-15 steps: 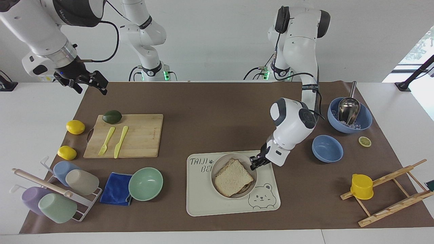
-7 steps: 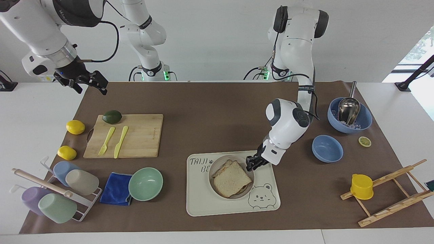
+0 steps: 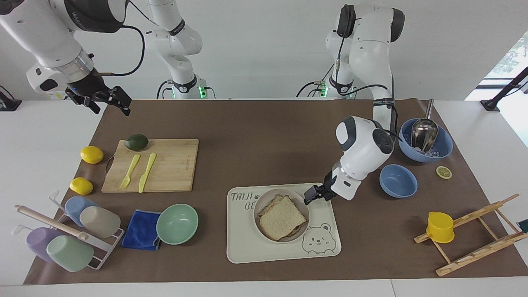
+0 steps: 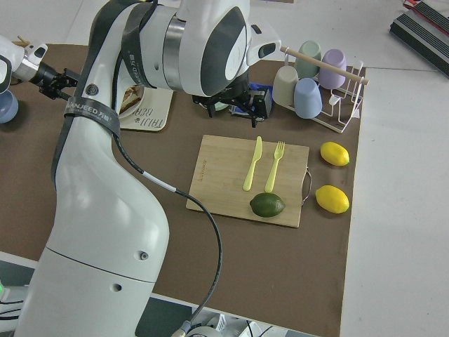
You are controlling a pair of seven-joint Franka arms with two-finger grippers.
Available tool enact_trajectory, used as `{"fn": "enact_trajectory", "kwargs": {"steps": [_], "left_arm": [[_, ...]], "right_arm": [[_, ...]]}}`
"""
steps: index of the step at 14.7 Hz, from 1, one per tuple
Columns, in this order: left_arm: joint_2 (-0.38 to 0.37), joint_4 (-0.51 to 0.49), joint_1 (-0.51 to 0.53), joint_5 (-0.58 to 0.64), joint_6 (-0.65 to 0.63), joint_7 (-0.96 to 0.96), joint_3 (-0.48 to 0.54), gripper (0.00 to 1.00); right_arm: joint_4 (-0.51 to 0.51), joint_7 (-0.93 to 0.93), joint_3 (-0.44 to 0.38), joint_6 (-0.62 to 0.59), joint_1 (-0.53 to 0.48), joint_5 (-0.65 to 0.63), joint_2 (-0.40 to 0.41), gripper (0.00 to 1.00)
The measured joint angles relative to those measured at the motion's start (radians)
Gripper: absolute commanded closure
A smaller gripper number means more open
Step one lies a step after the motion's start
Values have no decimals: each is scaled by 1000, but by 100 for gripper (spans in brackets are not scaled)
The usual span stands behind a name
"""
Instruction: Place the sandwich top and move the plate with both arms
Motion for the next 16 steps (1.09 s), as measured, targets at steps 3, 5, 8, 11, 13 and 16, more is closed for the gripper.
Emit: {"fn": "enact_trajectory", "kwargs": {"steps": [3,5,8,11,13,16], "left_arm": [[-113,5,71,64,-163,2,26,0],[-196,5,110,120,-271,2,43,0],[-304,4,136,230,-414,4,49,0],[-416,4,142,325,-569,41,50,0],[-488,3,155,386,-662,95,51,0],[-570,2,159,434,-777,155,50,0]], "right_arm": [[0,0,0,0,0,0,0,0],[0,0,0,0,0,0,0,0],[0,0,0,0,0,0,0,0],[0,0,0,0,0,0,0,0],[0,0,0,0,0,0,0,0],[0,0,0,0,0,0,0,0]]}}
